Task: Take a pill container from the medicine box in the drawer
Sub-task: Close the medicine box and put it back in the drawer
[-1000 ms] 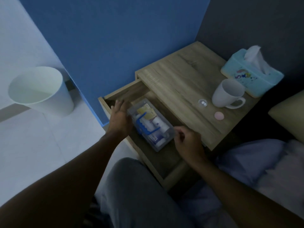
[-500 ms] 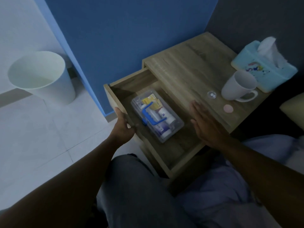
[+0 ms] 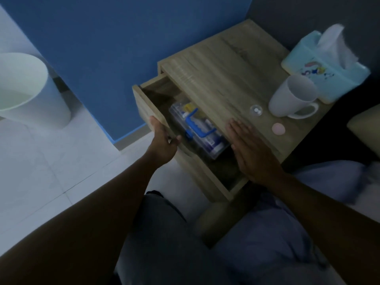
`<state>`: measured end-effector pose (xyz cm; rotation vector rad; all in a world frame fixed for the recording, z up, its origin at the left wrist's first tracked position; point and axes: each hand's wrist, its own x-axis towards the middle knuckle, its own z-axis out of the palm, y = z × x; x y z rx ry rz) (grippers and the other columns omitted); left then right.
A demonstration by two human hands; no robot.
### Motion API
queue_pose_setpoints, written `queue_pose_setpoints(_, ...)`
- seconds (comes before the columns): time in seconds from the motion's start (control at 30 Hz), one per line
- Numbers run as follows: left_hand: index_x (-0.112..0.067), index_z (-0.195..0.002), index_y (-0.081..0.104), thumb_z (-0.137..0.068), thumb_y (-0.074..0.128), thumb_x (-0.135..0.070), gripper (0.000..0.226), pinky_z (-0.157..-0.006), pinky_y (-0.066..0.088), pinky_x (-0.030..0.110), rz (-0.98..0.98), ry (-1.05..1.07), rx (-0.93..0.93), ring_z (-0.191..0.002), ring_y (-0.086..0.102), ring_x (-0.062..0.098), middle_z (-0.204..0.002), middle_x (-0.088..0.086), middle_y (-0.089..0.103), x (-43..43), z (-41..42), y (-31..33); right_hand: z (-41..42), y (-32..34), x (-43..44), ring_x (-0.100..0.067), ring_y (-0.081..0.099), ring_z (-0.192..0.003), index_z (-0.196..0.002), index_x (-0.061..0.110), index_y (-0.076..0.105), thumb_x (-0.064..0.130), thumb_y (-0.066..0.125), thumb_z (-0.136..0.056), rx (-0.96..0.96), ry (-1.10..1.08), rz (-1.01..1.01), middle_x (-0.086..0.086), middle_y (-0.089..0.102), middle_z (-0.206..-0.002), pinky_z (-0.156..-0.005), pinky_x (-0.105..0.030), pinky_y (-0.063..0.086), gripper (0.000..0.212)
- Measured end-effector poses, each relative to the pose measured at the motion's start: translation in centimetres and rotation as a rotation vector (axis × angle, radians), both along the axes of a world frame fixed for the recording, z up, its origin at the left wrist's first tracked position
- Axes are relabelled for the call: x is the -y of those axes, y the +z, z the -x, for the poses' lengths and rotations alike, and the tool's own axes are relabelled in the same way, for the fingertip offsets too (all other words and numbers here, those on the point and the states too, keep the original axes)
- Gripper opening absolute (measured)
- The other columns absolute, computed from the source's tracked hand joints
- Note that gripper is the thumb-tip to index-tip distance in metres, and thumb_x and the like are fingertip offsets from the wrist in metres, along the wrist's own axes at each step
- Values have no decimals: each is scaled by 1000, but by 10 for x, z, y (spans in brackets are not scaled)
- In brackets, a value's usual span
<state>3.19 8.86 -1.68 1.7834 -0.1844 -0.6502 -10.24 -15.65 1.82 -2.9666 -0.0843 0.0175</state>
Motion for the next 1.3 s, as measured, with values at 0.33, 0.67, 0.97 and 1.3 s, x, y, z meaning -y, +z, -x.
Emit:
queue_pose_setpoints(0.33,-24,-147,-32,-94,57,-16,104,-116,29,50,67,-11,4,-150,10,27,-164,2,-5,55,-16,-6,-2,-5,8,-11,11,-155,-157,13,24,29,29,-105,-1,-6,-156,-1,17,-167,-126,-43,14,55)
queue_pose_setpoints(0.67,-16,-144,-39,-97,49,-17,99,-122,18,49,70,-10,48,-152,-5,24,-164,5,-16,85,-21,-12,-4,-14,14,-12,14,-154,-157,16,25,30,31,-105,31,7,-188,-1,21,-167,-124,-48,20,54)
queue_pose_setpoints(0.97,-16,-143,-40,-98,46,-11,97,-117,16,24,81,-26,55,-150,1,12,-164,3,-13,93,-26,-18,-3,-8,11,-14,13,-155,-157,13,25,25,35,-103,17,7,-160,-3,19,-167,-125,-44,17,56)
queue_pose_setpoints(1.3,-16,-153,-14,-98,50,-17,84,-110,17,26,-122,-142,96,-149,17,24,-163,6,12,84,-37,-2,-4,-6,10,-16,13,-155,-157,11,24,18,39,-101,15,23,-144,-5,19,-167,-125,-44,16,59)
